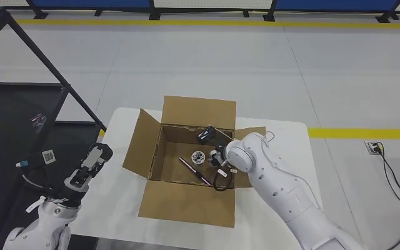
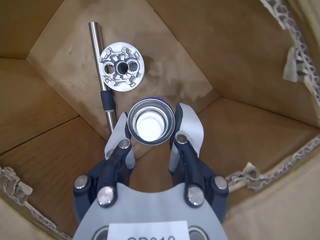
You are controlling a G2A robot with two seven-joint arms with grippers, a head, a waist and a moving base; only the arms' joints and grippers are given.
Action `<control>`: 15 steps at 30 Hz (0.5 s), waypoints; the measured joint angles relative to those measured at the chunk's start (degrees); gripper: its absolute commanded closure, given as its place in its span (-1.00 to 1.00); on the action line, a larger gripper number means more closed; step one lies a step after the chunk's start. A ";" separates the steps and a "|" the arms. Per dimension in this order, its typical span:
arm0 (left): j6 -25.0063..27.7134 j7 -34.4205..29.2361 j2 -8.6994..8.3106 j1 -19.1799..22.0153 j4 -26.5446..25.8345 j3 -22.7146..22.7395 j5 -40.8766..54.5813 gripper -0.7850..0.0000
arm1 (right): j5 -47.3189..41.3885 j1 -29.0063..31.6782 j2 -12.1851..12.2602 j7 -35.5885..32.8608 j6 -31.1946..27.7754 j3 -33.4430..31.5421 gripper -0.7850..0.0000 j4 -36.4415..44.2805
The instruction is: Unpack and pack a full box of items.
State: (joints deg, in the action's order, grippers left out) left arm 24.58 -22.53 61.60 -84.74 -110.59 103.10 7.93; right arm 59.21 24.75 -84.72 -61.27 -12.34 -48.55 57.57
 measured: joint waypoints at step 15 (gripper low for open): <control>0.00 0.00 0.00 0.00 0.00 0.00 0.00 -1.00 | -0.67 -0.94 -0.35 1.95 -0.32 -0.89 -0.87 -0.12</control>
State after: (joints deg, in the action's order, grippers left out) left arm 24.58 -22.53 61.60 -84.74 -110.59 103.10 7.93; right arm 58.55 23.81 -85.07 -59.32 -12.66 -49.44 57.45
